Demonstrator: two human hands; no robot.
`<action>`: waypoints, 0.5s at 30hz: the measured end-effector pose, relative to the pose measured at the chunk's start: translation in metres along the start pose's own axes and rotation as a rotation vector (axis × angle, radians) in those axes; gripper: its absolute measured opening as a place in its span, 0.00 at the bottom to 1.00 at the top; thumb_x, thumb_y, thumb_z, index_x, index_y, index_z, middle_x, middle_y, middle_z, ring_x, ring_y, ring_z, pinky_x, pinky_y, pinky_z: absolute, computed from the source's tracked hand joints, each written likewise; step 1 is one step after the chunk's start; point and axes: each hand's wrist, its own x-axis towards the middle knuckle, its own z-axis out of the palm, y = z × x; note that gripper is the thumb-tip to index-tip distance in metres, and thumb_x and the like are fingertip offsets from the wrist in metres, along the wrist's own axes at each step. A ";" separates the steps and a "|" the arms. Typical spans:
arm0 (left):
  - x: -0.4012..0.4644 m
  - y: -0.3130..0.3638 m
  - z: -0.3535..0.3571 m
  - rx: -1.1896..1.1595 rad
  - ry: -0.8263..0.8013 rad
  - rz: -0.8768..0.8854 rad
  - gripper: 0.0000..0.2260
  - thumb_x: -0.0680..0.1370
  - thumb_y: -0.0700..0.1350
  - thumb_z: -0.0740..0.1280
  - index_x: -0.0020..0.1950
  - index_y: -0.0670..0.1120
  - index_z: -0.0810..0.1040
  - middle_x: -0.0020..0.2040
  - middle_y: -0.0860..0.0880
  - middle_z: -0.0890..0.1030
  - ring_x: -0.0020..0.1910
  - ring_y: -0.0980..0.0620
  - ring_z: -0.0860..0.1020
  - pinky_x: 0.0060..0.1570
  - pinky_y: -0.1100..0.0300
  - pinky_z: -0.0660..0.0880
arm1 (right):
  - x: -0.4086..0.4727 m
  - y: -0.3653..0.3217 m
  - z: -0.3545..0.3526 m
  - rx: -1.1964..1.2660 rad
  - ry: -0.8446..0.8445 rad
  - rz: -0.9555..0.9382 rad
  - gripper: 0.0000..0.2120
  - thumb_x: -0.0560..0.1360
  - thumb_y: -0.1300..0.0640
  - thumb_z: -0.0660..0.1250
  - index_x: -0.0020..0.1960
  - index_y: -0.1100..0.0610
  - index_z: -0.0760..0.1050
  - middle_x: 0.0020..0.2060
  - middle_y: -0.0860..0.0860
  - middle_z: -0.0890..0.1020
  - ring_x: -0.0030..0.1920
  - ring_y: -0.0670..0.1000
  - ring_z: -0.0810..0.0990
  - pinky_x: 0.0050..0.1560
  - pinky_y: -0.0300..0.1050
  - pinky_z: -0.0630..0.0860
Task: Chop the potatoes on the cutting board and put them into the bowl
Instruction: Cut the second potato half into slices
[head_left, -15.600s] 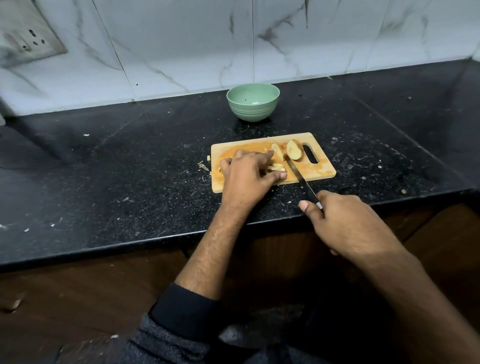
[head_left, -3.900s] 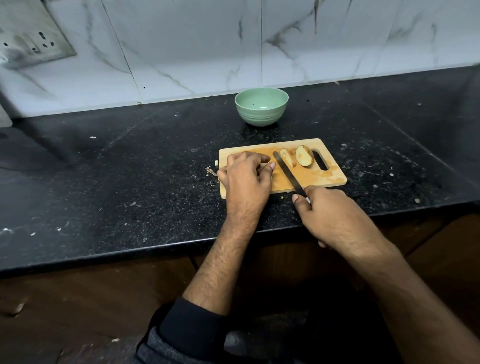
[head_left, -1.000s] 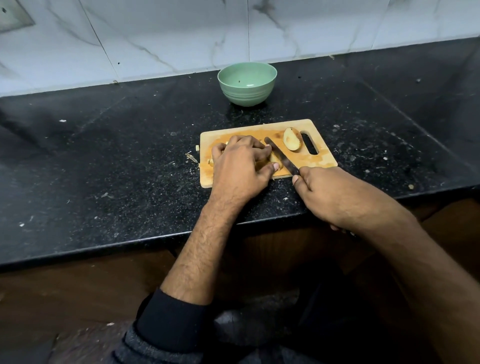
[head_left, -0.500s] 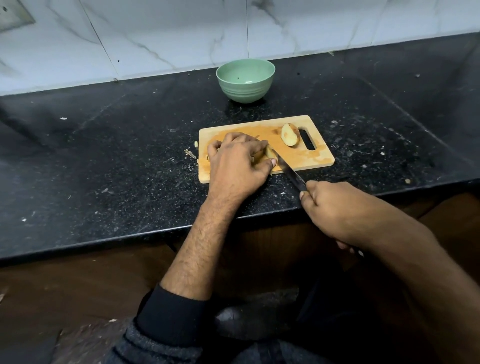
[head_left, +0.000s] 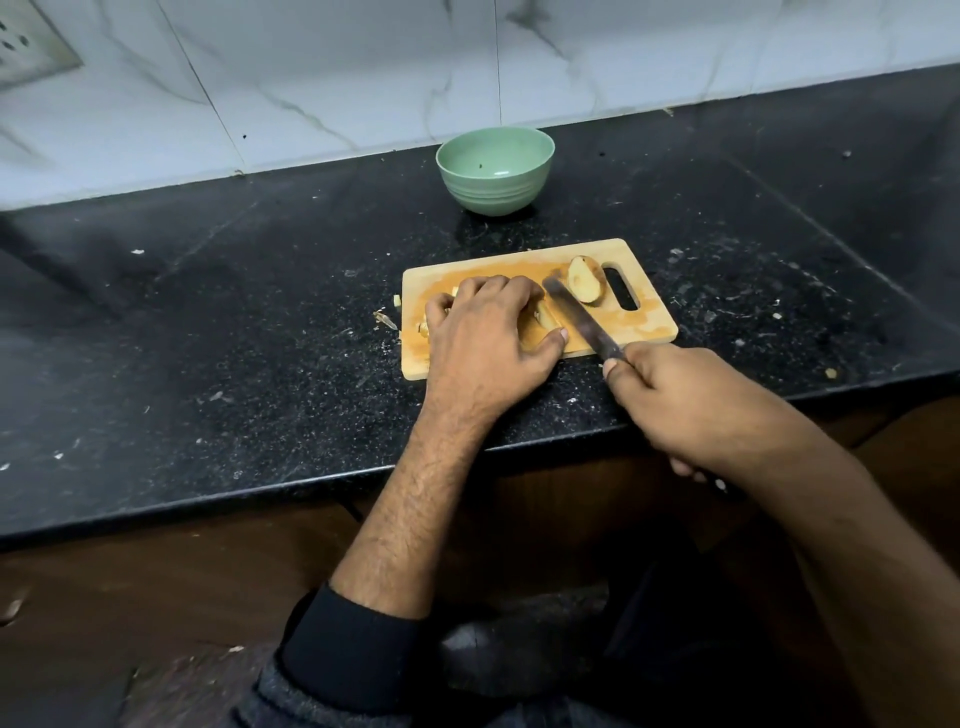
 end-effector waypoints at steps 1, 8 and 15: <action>0.000 0.000 0.000 0.002 -0.005 -0.001 0.20 0.73 0.64 0.66 0.61 0.56 0.76 0.57 0.58 0.78 0.61 0.54 0.71 0.59 0.50 0.59 | 0.002 0.000 0.002 0.003 -0.013 0.002 0.15 0.85 0.43 0.50 0.46 0.49 0.69 0.24 0.52 0.79 0.18 0.48 0.76 0.21 0.38 0.71; 0.003 -0.002 0.000 -0.012 -0.037 -0.006 0.20 0.74 0.64 0.66 0.63 0.58 0.77 0.58 0.60 0.77 0.62 0.55 0.70 0.56 0.53 0.55 | 0.006 0.001 0.006 0.025 -0.021 -0.009 0.15 0.85 0.43 0.50 0.47 0.49 0.69 0.24 0.53 0.79 0.17 0.48 0.76 0.23 0.41 0.74; 0.004 -0.004 0.000 -0.063 -0.043 -0.027 0.18 0.74 0.64 0.68 0.61 0.58 0.79 0.58 0.61 0.77 0.62 0.55 0.70 0.58 0.52 0.56 | 0.006 0.001 0.002 0.087 -0.069 0.000 0.17 0.85 0.41 0.50 0.43 0.47 0.68 0.27 0.56 0.81 0.21 0.51 0.76 0.24 0.43 0.75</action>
